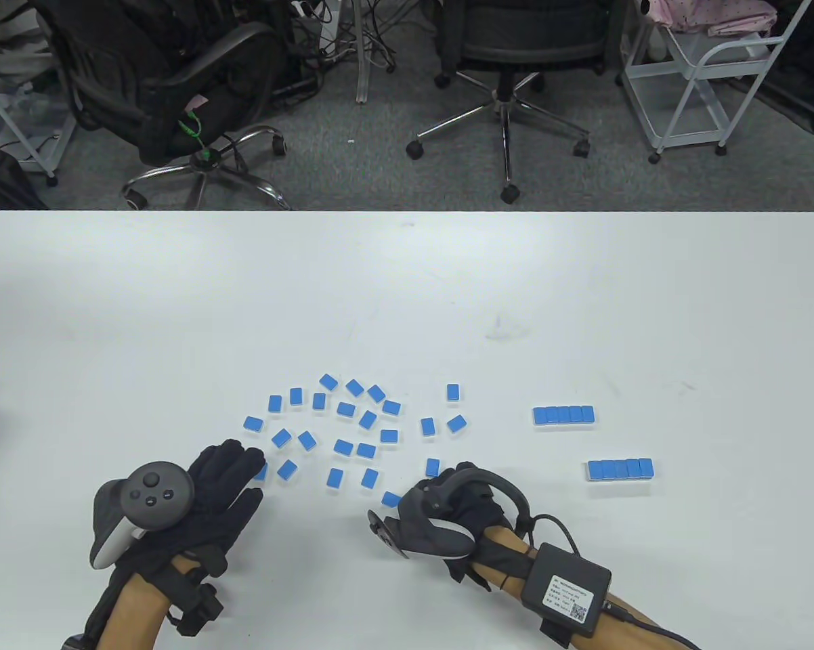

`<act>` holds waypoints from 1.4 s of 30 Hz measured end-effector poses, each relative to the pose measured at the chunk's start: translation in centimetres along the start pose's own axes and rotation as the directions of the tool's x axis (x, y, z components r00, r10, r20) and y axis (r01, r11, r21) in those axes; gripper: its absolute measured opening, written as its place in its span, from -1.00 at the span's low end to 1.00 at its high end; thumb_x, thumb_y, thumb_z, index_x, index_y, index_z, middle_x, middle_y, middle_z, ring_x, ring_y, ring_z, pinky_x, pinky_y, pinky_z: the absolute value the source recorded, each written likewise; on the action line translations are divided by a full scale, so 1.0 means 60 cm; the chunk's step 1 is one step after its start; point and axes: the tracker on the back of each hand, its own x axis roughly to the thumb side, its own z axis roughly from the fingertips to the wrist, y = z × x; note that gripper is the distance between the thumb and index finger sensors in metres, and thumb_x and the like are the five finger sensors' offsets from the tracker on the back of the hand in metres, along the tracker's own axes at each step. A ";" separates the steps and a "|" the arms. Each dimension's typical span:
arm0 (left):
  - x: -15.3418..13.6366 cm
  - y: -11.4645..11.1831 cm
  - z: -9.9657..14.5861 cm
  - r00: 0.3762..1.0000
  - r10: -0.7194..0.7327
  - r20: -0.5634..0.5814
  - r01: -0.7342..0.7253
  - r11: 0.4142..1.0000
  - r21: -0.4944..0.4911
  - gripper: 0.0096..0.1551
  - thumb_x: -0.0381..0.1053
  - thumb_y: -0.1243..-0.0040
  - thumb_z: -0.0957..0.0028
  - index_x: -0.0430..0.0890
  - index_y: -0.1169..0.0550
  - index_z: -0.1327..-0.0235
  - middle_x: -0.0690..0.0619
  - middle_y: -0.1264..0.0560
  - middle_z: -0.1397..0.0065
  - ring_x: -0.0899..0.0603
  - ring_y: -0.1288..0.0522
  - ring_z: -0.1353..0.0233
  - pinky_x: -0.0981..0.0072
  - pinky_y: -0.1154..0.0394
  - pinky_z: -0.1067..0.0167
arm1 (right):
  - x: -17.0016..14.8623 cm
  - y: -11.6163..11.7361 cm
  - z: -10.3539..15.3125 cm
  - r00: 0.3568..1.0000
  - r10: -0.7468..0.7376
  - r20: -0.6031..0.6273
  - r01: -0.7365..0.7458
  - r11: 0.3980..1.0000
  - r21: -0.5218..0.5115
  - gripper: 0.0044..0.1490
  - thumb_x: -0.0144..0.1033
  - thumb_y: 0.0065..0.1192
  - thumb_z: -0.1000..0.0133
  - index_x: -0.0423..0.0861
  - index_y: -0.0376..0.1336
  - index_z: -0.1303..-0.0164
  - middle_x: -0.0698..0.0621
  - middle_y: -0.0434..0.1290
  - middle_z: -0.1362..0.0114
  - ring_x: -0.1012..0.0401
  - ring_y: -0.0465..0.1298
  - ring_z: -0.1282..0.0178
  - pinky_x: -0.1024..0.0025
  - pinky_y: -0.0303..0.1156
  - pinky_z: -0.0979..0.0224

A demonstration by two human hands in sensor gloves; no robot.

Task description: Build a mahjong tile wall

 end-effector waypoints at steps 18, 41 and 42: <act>0.007 0.005 0.000 1.000 -0.006 0.020 0.005 1.000 0.020 -0.18 0.40 0.18 -0.08 0.17 -0.18 -0.63 0.00 0.06 -0.76 -0.28 0.15 -0.71 -0.40 0.16 -0.52 | -0.338 0.006 -0.018 0.867 -0.131 -0.481 0.149 0.989 -0.001 -0.27 -0.10 0.55 0.24 0.03 0.37 -0.17 0.07 0.66 -0.08 0.08 0.66 -0.08 -0.04 0.42 -0.44; 0.005 0.006 0.001 1.000 0.001 0.007 -0.001 1.000 0.013 -0.18 0.40 0.18 -0.08 0.16 -0.18 -0.64 0.00 0.06 -0.76 -0.28 0.15 -0.71 -0.40 0.16 -0.52 | -0.300 0.068 -0.056 0.888 -0.018 -0.459 0.099 0.983 0.152 -0.30 -0.11 0.50 0.22 0.11 0.35 -0.18 0.14 0.66 -0.12 0.12 0.65 -0.15 -0.06 0.35 -0.55; 0.005 0.006 0.002 1.000 0.001 0.007 -0.001 1.000 0.014 -0.18 0.40 0.18 -0.08 0.16 -0.18 -0.64 0.00 0.06 -0.76 -0.28 0.15 -0.71 -0.40 0.16 -0.52 | -0.299 0.068 -0.055 0.888 -0.015 -0.460 0.096 0.983 0.153 -0.30 -0.11 0.50 0.22 0.11 0.35 -0.18 0.14 0.66 -0.12 0.12 0.65 -0.15 -0.06 0.34 -0.56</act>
